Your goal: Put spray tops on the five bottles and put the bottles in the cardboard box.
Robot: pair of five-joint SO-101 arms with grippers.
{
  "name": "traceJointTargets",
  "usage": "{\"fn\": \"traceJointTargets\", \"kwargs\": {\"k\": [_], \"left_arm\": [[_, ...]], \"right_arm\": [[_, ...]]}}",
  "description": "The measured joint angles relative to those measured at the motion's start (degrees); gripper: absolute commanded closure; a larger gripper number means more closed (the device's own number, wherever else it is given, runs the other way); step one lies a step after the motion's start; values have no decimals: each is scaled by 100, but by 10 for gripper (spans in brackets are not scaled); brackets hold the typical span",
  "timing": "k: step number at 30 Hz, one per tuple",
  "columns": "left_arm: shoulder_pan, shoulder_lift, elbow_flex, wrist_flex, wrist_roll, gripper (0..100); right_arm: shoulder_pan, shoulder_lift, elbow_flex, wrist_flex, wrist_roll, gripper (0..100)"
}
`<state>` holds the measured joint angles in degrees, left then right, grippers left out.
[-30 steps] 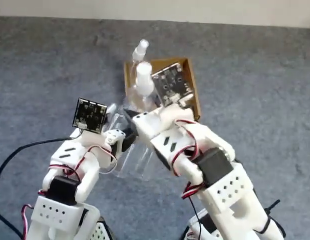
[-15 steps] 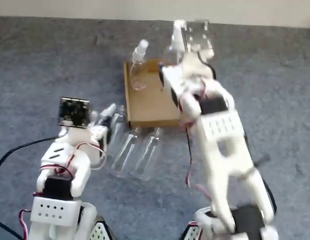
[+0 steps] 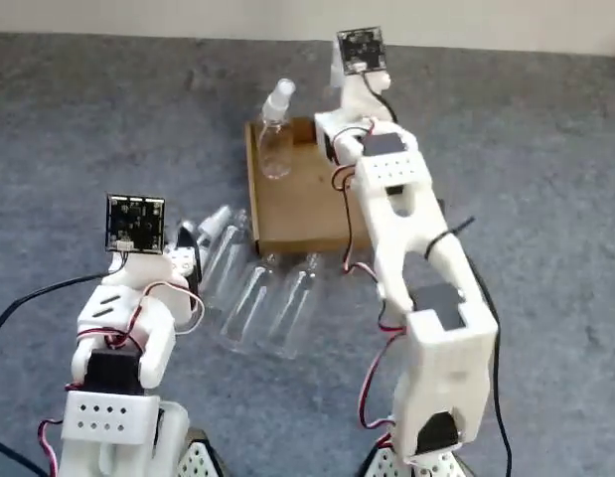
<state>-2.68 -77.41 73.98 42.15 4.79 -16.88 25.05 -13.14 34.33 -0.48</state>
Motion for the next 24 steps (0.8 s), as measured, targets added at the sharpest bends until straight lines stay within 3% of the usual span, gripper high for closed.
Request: {"fn": "traceJointTargets", "kwargs": {"k": [24], "left_arm": [[-9, 0, 0, -9, 0, 986]], "right_arm": [[18, 791, -475, -615, -193, 995]]}}
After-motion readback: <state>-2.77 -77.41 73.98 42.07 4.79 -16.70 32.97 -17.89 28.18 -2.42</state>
